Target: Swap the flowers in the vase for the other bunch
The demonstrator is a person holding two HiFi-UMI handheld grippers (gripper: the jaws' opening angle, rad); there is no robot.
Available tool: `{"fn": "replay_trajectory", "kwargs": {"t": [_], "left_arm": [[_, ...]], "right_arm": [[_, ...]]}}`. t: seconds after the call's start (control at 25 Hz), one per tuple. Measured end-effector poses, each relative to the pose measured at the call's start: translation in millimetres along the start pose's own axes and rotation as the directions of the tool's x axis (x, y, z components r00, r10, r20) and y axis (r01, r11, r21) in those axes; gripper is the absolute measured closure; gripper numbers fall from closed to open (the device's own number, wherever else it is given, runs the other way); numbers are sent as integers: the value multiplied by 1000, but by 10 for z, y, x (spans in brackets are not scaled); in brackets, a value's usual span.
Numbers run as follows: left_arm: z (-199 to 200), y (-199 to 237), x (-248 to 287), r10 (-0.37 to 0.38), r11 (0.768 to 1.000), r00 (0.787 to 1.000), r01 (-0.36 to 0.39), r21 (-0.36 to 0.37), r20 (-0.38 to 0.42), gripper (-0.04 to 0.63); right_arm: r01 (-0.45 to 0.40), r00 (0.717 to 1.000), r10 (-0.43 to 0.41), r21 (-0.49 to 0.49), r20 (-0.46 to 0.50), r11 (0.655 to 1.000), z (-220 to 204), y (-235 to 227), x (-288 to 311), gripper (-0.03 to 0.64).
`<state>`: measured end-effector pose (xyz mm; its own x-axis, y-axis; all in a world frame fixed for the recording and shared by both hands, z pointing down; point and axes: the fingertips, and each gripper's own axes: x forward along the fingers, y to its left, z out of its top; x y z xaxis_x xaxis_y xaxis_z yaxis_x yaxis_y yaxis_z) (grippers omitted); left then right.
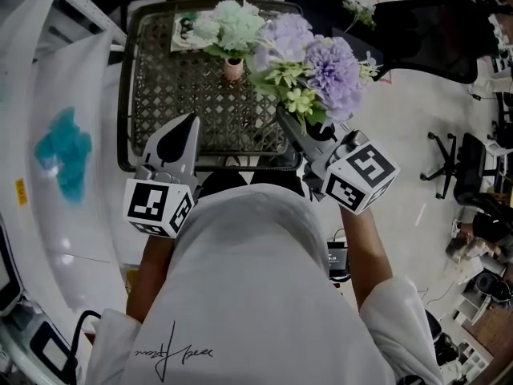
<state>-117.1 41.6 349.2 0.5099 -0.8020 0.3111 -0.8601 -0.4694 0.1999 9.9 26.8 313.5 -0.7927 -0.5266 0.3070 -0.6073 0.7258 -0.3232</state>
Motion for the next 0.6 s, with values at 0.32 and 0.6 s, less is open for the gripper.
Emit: {"fn": "replay_trajectory", "kwargs": {"t": [0.32,0.6], "left_arm": [[36,-32,-15,1,1000,1000,-1,7,13,595],[33,-74,-39,2,1000,1000,-2,10,22,595]], "right_arm": [[6,1000,-6,-12,6,1000,2,25,-60,601],[-2,1000,2,-14,12,1000,-14,62,-125,601]]}}
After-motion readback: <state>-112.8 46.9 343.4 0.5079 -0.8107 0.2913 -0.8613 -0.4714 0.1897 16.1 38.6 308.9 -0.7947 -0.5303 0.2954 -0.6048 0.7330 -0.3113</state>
